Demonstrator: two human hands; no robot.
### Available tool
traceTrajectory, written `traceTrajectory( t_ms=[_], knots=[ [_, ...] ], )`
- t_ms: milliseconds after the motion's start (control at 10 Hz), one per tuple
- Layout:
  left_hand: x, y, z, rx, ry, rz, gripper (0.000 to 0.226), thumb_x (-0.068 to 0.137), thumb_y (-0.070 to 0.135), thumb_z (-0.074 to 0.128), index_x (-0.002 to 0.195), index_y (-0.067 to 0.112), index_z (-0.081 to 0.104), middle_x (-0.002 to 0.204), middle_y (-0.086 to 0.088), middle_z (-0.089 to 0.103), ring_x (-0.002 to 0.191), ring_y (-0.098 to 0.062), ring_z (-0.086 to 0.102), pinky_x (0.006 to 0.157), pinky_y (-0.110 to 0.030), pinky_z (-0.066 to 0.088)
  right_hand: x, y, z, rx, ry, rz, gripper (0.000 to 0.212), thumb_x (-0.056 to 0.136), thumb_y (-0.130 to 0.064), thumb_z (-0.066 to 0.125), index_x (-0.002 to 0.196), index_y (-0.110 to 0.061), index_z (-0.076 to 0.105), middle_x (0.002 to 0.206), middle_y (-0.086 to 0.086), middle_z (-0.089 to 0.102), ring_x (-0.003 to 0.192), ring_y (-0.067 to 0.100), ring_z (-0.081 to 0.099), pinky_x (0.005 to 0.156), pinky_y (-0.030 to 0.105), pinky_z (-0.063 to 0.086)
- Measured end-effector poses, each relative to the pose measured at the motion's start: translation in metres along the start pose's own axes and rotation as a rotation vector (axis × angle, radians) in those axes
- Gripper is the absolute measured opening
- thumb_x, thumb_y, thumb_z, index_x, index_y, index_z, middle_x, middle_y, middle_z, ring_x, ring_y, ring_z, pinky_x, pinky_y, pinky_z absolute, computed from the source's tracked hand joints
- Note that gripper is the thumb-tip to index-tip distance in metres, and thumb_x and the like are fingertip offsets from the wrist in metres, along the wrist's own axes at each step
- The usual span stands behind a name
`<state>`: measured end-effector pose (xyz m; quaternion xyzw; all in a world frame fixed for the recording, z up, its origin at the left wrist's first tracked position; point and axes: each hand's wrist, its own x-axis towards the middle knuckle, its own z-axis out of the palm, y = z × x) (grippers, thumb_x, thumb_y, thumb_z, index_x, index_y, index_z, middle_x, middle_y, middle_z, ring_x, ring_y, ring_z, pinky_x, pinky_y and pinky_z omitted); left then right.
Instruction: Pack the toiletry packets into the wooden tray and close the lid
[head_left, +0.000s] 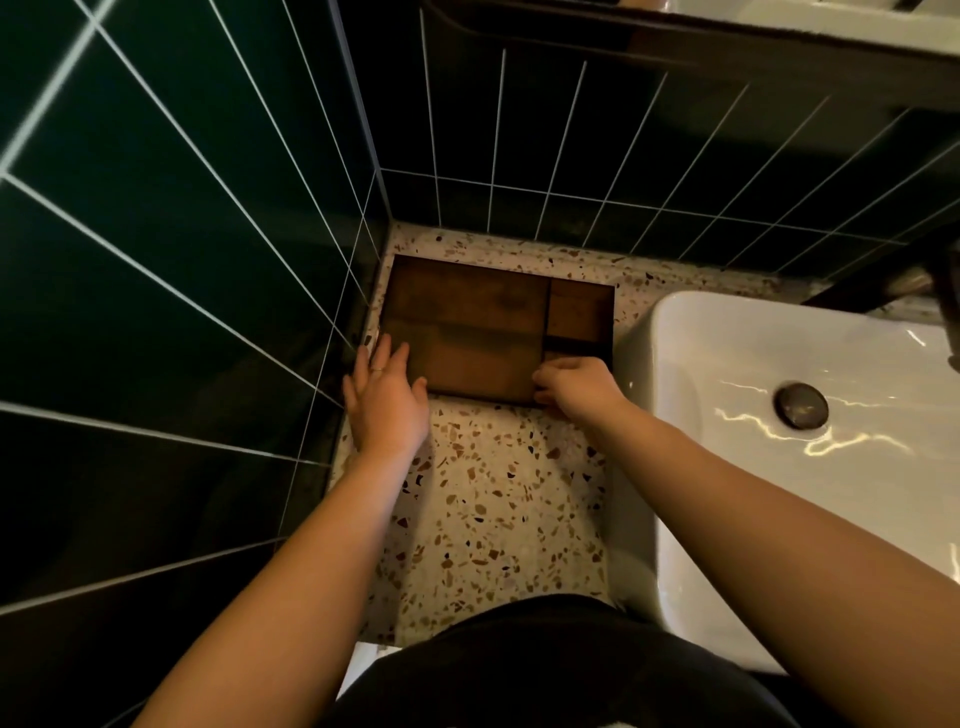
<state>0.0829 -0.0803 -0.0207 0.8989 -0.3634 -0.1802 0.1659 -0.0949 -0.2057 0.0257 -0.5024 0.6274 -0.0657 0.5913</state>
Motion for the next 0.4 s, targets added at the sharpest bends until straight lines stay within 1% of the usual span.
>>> traceTrajectory(
  t_ms=[100, 200, 300, 400],
  knots=[
    [-0.009, 0.014, 0.002, 0.090, -0.099, 0.082, 0.062, 0.100, 0.035, 0.054, 0.157, 0.027, 0.032, 0.169, 0.002, 0.017, 0.157, -0.023, 0.007, 0.125, -0.056, 0.004, -0.008, -0.008, -0.008, 0.041, -0.016, -0.027, 0.013, 0.095, -0.017, 0.064, 0.105, -0.011, 0.070, 0.109, 0.014, 0.071, 0.096, 0.025, 0.070, 0.089, 0.042, 0.059],
    [-0.023, 0.027, 0.011, 0.117, -0.225, 0.091, 0.074, 0.098, 0.046, 0.054, 0.161, 0.031, 0.017, 0.171, 0.005, -0.001, 0.157, -0.025, -0.006, 0.123, -0.059, 0.005, -0.036, -0.028, -0.026, 0.111, -0.027, -0.107, 0.022, 0.096, -0.015, 0.061, 0.116, -0.010, 0.069, 0.104, 0.012, 0.073, 0.093, 0.024, 0.071, 0.087, 0.040, 0.060],
    [-0.028, 0.029, 0.019, 0.075, -0.284, 0.063, 0.080, 0.098, 0.054, 0.051, 0.162, 0.035, 0.006, 0.170, 0.009, -0.015, 0.155, -0.023, -0.017, 0.120, -0.061, 0.013, -0.086, -0.054, -0.046, 0.149, -0.025, -0.287, 0.020, 0.098, -0.017, 0.059, 0.116, -0.018, 0.068, 0.108, 0.003, 0.075, 0.098, 0.019, 0.073, 0.087, 0.037, 0.060],
    [-0.031, 0.026, 0.022, 0.092, -0.262, 0.079, 0.078, 0.099, 0.058, 0.043, 0.161, 0.036, 0.002, 0.169, 0.009, -0.019, 0.154, -0.023, -0.020, 0.119, -0.062, 0.016, -0.151, -0.079, -0.072, 0.199, -0.010, -0.534, 0.020, 0.100, -0.017, 0.055, 0.114, -0.021, 0.069, 0.106, 0.001, 0.076, 0.097, 0.017, 0.073, 0.084, 0.034, 0.059]
  ],
)
